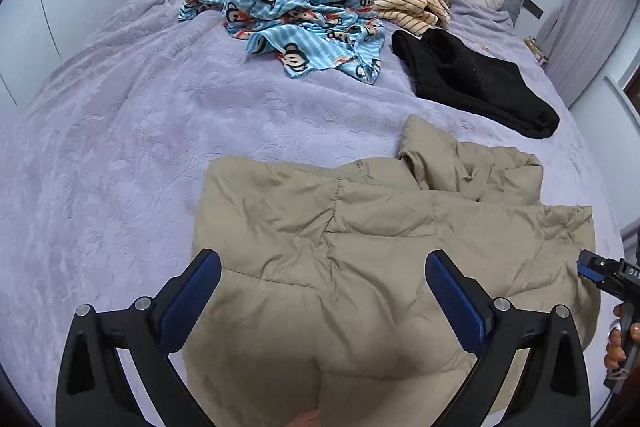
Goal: Fold large clothes
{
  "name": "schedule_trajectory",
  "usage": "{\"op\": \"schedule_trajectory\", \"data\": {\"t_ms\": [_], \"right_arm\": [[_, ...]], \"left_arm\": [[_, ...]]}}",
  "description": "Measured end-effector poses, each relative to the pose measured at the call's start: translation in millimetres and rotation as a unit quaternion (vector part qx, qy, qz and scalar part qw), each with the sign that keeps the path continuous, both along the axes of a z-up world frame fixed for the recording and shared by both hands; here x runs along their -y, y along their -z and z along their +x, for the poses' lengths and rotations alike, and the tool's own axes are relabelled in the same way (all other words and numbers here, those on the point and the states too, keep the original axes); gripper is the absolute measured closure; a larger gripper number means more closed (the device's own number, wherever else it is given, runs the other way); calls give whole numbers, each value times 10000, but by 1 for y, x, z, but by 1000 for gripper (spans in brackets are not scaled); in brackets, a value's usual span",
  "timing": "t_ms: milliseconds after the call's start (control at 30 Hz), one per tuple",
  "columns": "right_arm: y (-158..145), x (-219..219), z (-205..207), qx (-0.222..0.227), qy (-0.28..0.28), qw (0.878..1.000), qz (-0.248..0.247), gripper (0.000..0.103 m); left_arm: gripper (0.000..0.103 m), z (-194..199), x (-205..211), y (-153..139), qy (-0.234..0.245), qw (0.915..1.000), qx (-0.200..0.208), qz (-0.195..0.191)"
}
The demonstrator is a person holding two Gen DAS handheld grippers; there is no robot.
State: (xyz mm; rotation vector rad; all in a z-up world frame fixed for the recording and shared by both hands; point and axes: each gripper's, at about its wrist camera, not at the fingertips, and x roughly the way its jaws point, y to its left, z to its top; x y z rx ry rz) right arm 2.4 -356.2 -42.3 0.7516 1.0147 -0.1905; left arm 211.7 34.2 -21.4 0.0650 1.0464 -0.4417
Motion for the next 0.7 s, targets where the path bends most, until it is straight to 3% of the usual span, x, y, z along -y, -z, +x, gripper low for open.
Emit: {"op": "schedule_trajectory", "data": {"t_ms": [100, 167, 200, 233, 267, 400, 500, 533, 700], "right_arm": [[-3, -5, -2, 60, -111, 9999, -100, 47], [-6, -13, 3, 102, -357, 9991, -189, 63], [-6, -16, 8, 97, -515, 9984, -211, 73], [-5, -21, 15, 73, -633, 9977, -240, 77], [-2, -26, 23, 12, -747, 9968, -290, 78], [29, -37, 54, -322, -1117, 9909, -671, 79], [47, -23, 64, -311, -997, 9911, -822, 97], [52, -16, 66, -293, -907, 9924, -775, 103], [70, 14, 73, -211, -550, 9980, -237, 103]], "left_arm": [[6, -3, 6, -2, 120, 9999, 85, -59], [41, 2, 19, 7, 305, 9992, -165, -174], [50, 7, 30, 16, 444, 9981, -364, -231], [69, 11, 40, 26, 518, 9972, -481, -236], [73, 13, 51, 36, 534, 9974, -476, -123], [72, 23, 86, 77, 348, 9984, -345, 274], [72, 27, 104, 89, 298, 9983, 58, 497], [72, 30, 109, 94, 329, 9980, 109, 531], [72, 51, 120, 97, 403, 9973, -17, 614]]}}
